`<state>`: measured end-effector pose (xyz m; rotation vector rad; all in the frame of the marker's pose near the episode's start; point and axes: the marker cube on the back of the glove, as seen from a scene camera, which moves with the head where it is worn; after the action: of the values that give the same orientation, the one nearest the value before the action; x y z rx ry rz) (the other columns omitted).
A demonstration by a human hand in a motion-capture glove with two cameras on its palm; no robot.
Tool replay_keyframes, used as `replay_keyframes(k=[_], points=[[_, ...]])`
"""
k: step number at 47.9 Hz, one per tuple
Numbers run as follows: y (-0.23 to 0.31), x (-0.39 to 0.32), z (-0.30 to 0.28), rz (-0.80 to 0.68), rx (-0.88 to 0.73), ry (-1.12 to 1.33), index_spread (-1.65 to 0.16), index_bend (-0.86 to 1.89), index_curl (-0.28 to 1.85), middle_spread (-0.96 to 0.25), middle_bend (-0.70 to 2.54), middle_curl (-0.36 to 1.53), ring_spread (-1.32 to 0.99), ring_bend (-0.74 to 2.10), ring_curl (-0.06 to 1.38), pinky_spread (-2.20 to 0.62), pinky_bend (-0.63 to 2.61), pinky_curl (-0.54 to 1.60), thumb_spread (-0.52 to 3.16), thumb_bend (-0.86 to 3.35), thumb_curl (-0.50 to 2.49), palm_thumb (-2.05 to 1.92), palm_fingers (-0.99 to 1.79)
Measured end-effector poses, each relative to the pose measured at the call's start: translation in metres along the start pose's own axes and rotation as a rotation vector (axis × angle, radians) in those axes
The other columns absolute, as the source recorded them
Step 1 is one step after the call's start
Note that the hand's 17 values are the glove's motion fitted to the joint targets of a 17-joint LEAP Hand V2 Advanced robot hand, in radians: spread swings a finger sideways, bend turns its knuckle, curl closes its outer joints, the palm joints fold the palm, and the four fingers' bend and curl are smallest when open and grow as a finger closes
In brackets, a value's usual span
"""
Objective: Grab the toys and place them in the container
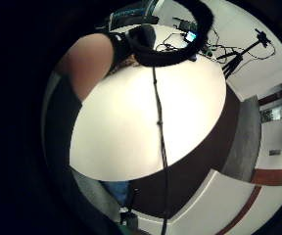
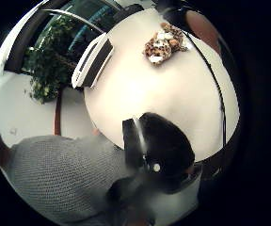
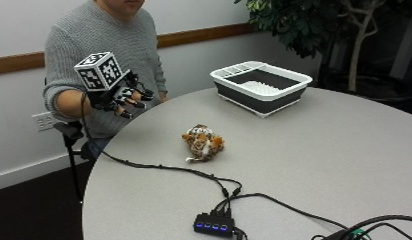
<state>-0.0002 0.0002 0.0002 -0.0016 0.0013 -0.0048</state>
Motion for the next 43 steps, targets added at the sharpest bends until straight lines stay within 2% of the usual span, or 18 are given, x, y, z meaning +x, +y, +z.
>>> replay_keyframes(k=[8,19,23,28,34,43], points=[[-0.002,-0.003,0.002,-0.013,-0.008,0.001,-0.28,0.23,0.12,-0.16,0.13,0.04,-0.15,0.23,0.07,0.02,0.69,0.21,0.94,0.00,0.04,-0.01,0.20],[-0.021,-0.014,-0.003,-0.050,-0.018,0.020,-0.35,0.24,0.20,-0.20,0.15,0.09,-0.20,0.28,0.11,0.03,0.75,0.26,1.26,-0.02,0.10,-0.03,0.14],[-0.060,-0.026,-0.012,-0.097,-0.020,0.037,-0.37,0.25,0.22,-0.21,0.15,0.10,-0.20,0.28,0.12,0.03,0.77,0.27,1.32,-0.02,0.12,-0.03,0.12],[-0.133,-0.045,-0.018,-0.161,-0.059,-0.002,-0.38,0.22,0.24,-0.20,0.14,0.12,-0.19,0.29,0.14,0.04,0.81,0.29,1.34,-0.03,0.13,-0.04,0.06],[-0.213,-0.056,-0.005,-0.129,-0.116,0.048,-0.38,0.19,0.26,-0.18,0.14,0.13,-0.17,0.28,0.16,0.04,0.86,0.31,1.33,-0.04,0.14,-0.06,-0.05],[-0.244,-0.044,0.052,-0.034,-0.213,0.142,-0.38,0.18,0.28,-0.17,0.14,0.16,-0.13,0.25,0.17,0.06,0.88,0.32,1.31,-0.04,0.16,-0.06,-0.09]])
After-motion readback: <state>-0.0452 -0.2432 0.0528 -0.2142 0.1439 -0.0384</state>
